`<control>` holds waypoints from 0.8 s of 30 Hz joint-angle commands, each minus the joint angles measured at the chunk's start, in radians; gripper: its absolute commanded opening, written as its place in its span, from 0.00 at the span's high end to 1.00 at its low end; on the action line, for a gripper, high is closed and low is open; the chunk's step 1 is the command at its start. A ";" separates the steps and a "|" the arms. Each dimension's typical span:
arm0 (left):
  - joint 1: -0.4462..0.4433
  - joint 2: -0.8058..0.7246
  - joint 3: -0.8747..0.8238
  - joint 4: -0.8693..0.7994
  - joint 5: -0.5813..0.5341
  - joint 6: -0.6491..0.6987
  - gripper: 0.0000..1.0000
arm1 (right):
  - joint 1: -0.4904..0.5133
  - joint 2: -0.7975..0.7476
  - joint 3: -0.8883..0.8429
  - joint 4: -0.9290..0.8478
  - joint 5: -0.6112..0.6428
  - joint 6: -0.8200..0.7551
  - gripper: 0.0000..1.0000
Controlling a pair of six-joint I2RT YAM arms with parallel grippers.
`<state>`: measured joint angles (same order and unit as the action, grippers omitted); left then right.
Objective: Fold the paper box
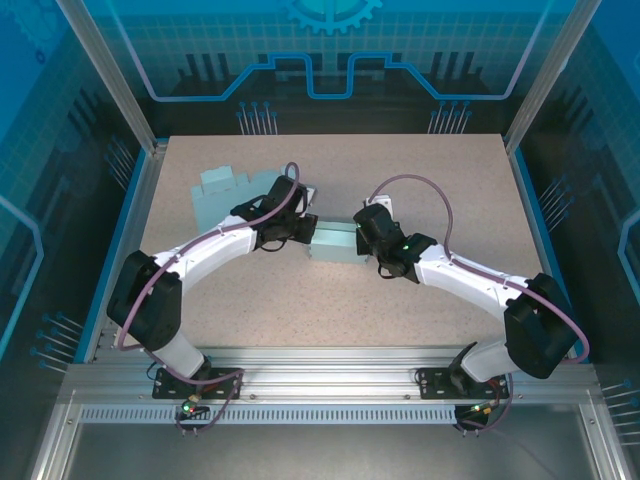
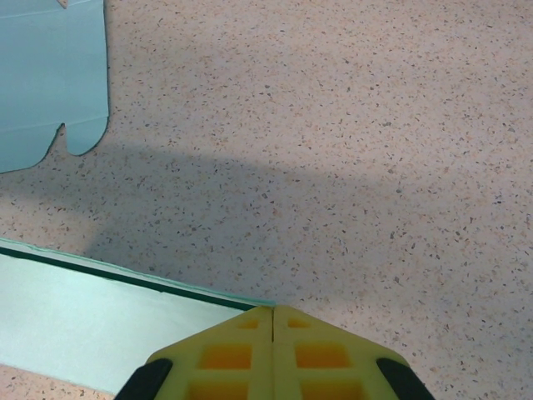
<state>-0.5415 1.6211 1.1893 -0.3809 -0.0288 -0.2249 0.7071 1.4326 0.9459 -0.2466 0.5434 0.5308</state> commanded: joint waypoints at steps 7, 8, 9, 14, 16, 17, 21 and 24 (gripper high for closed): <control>-0.029 0.001 -0.047 0.054 0.025 -0.134 0.98 | 0.028 0.018 0.001 -0.054 -0.025 -0.004 0.93; -0.030 0.000 -0.056 0.064 0.019 -0.141 0.99 | 0.027 0.020 0.003 -0.055 -0.025 -0.003 0.93; -0.030 -0.001 -0.064 0.069 0.016 -0.146 0.99 | 0.028 0.022 0.003 -0.054 -0.025 -0.005 0.93; -0.037 -0.001 -0.093 0.101 0.005 -0.162 0.99 | 0.034 0.031 0.006 -0.052 -0.024 0.003 0.93; -0.039 0.002 -0.104 0.103 -0.012 -0.163 1.00 | 0.034 0.032 0.001 -0.050 -0.020 0.008 0.93; -0.039 0.002 -0.111 0.105 -0.025 -0.164 1.00 | 0.036 0.034 -0.001 -0.048 -0.019 0.010 0.93; -0.038 0.000 -0.131 0.095 -0.067 -0.154 1.00 | 0.037 0.035 -0.007 -0.046 -0.014 0.013 0.93; -0.040 -0.010 -0.143 0.089 -0.093 -0.149 1.00 | 0.036 0.027 -0.016 -0.038 -0.015 0.009 0.93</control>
<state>-0.5667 1.6070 1.0927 -0.2054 -0.1165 -0.3626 0.7174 1.4384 0.9470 -0.2451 0.5690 0.5316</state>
